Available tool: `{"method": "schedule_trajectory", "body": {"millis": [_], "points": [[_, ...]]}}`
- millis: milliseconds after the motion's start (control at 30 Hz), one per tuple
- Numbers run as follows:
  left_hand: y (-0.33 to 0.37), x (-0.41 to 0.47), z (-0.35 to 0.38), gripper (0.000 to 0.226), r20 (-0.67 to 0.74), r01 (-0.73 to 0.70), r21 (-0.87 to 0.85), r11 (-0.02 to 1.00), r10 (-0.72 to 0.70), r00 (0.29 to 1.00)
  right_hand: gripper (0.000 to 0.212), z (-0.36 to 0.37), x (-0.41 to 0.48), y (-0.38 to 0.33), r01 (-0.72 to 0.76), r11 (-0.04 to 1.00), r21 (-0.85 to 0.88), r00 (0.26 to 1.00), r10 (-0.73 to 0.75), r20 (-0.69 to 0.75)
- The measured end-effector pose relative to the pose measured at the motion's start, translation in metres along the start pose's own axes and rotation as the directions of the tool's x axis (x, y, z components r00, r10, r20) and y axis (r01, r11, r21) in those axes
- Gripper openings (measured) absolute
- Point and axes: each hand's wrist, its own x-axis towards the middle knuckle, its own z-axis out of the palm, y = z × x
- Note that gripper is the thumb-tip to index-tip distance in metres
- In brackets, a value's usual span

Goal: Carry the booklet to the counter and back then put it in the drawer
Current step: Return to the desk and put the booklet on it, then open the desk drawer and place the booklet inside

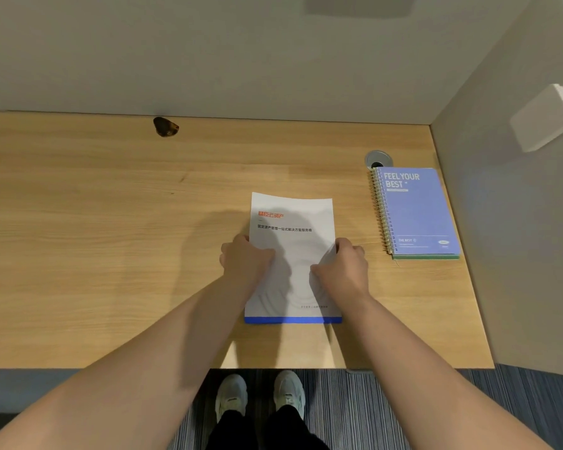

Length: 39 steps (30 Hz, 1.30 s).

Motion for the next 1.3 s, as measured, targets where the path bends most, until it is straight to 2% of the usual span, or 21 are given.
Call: {"method": "schedule_trajectory", "body": {"millis": [100, 200, 300, 433, 533, 633, 733, 833, 933, 1033, 1167, 1300], "points": [[-0.005, -0.001, 0.005, 0.047, -0.01, -0.12, 0.044, 0.992, 0.12, 0.993, 0.046, -0.001, 0.001, 0.001, -0.003, 1.0, 0.015, 1.0, 0.003, 0.013], [-0.008, -0.002, 0.005, 0.03, 0.019, -0.179, -0.054, 0.982, 0.181, 0.983, 0.052, -0.002, 0.002, 0.002, 0.009, 0.999, 0.032, 1.0, -0.01, 0.02], [-0.009, -0.004, 0.002, 0.026, 0.029, -0.215, -0.133, 0.968, 0.221, 0.975, 0.058, -0.005, 0.0, 0.002, 0.011, 0.997, 0.07, 0.999, -0.013, 0.031], [-0.011, -0.016, -0.007, 0.021, -0.008, -0.242, -0.26, 0.935, 0.249, 0.969, 0.042, -0.011, -0.004, 0.005, 0.047, 0.982, 0.182, 0.997, -0.058, 0.054], [-0.012, -0.034, -0.015, 0.021, 0.013, -0.261, -0.353, 0.898, 0.284, 0.959, 0.042, -0.023, -0.013, 0.005, 0.101, 0.95, 0.295, 0.992, -0.118, 0.038], [-0.011, -0.056, -0.026, 0.024, 0.002, -0.325, -0.347, 0.88, 0.347, 0.938, 0.047, -0.041, -0.029, 0.003, 0.108, 0.892, 0.438, 0.983, -0.162, 0.088], [-0.009, -0.085, -0.037, 0.024, -0.021, -0.339, -0.383, 0.859, 0.359, 0.933, 0.04, -0.059, -0.051, 0.008, 0.106, 0.83, 0.547, 0.962, -0.226, 0.157], [-0.008, -0.109, -0.045, 0.025, -0.016, -0.313, -0.515, 0.798, 0.356, 0.934, 0.049, -0.077, -0.074, 0.013, -0.008, 0.764, 0.646, 0.952, -0.192, 0.239], [-0.012, -0.133, -0.053, 0.024, -0.015, -0.312, -0.588, 0.747, 0.375, 0.927, 0.046, -0.095, -0.097, 0.023, -0.131, 0.619, 0.774, 0.914, -0.227, 0.336], [-0.025, -0.157, -0.054, 0.027, 0.001, -0.33, -0.58, 0.745, 0.405, 0.914, 0.046, -0.101, -0.127, 0.037, -0.158, 0.54, 0.827, 0.889, -0.287, 0.357], [-0.046, -0.188, -0.047, 0.025, 0.003, -0.361, -0.532, 0.766, 0.428, 0.904, 0.048, -0.101, -0.17, 0.062, -0.08, 0.551, 0.831, 0.902, -0.315, 0.296], [-0.068, -0.227, -0.043, 0.026, 0.009, -0.413, -0.445, 0.794, 0.466, 0.885, 0.047, -0.1, -0.212, 0.093, -0.063, 0.538, 0.841, 0.934, -0.266, 0.24]]}}
